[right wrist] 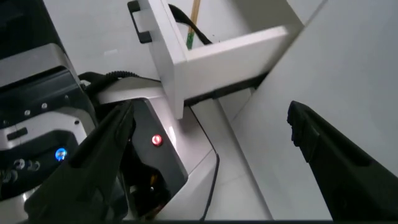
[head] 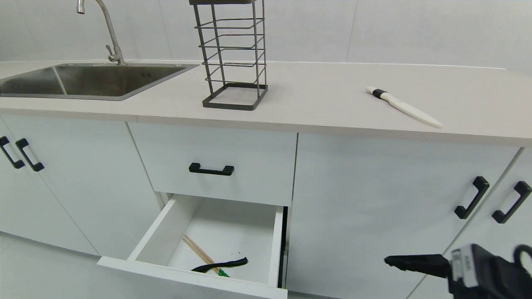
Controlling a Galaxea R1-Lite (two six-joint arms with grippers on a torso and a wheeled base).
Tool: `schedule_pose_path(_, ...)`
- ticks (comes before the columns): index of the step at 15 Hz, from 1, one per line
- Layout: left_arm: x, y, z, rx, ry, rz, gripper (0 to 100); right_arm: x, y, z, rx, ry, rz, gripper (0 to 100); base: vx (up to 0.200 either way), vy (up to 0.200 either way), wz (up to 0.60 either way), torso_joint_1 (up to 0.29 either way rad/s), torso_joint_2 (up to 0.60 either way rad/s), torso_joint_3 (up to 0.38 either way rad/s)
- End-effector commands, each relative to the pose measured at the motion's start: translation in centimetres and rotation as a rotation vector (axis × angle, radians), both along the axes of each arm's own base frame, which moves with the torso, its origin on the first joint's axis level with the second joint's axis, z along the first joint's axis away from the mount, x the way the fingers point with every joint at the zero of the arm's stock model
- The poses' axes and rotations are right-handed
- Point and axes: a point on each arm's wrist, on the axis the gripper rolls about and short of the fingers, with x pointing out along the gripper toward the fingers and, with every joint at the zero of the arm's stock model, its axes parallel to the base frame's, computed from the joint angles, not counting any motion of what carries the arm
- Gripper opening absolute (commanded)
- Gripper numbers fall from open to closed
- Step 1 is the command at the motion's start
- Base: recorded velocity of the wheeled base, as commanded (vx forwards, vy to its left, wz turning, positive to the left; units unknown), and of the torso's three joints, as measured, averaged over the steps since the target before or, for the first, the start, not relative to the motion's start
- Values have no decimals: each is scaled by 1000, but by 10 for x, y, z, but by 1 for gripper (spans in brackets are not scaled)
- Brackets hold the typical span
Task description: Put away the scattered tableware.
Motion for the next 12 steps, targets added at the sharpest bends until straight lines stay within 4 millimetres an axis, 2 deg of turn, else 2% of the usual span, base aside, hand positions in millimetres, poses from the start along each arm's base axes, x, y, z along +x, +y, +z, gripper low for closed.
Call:
schedule_pose_path(1, 0, 0, 0, 0, 0, 0, 100, -41, -49, -3, 93, -115, -71, 100, 0, 0, 0, 0, 0, 0)
schedule_pose_path(4, 0, 0, 0, 0, 0, 0, 100, -51, -60, -11, 103, -138, -89, 100, 0, 0, 0, 0, 0, 0)
schedule_pose_path(5, 0, 0, 0, 0, 1, 0, 100, -57, -66, -23, 91, -136, -86, 100, 0, 0, 0, 0, 0, 0)
schedule_pose_path(7, 0, 0, 0, 0, 0, 0, 100, -65, -75, -24, 143, -180, -127, 100, 0, 0, 0, 0, 0, 0)
schedule_pose_path(12, 0, 0, 0, 0, 1, 0, 100, -72, -92, -16, 237, -312, -473, 100, 0, 0, 0, 0, 0, 0)
